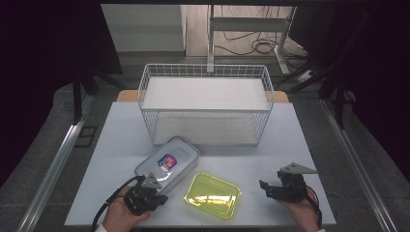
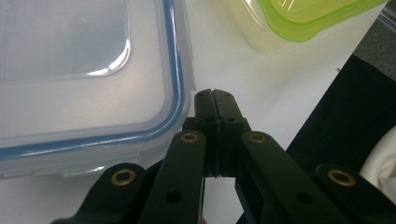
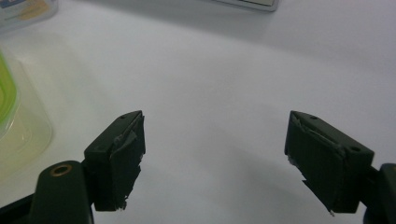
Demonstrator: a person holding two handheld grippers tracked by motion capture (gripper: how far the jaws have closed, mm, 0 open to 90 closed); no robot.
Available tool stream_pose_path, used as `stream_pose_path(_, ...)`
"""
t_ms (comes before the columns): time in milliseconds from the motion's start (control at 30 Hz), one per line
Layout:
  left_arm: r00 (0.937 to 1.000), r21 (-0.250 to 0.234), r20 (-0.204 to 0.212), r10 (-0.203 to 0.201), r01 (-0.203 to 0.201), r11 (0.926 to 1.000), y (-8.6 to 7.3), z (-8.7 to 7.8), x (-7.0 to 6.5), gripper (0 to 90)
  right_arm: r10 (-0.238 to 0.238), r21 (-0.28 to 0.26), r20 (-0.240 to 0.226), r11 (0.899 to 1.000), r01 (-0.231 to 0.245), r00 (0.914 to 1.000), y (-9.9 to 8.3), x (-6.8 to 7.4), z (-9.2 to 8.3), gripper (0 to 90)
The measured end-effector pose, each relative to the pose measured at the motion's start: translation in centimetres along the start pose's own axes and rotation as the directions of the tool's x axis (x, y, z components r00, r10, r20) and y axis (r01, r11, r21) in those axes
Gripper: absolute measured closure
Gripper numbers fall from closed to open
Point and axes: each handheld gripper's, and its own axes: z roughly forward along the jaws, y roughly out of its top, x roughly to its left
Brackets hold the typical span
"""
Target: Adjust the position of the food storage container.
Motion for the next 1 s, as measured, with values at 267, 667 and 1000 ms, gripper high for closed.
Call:
stream_pose_path(267, 0.9981, -0.007, -0.017, -0.059, 0.059, 0.9983, -1.0, -0.7, 1.8, 90.0, 0.005, -0.004, 0.002, 1.000, -0.005, 1.0000, -0.1, -0.2, -0.2, 20.7)
stream_pose_path(667, 0.9869, -0.023, -0.057, -0.151, 0.150, 0.9884, -2.6, -2.0, 6.0, 90.0, 0.001, -0.001, -0.002, 1.000, -0.001, 1.0000, -0.1, -0.2, -0.1, 20.7)
stream_pose_path(1000, 0.9701, -0.055, -0.104, -0.219, 0.215, 0.9751, -3.3, -2.6, 8.7, 90.0, -0.001, 0.003, -0.001, 1.000, 0.001, 1.0000, -0.1, -0.1, 0.0, 20.7)
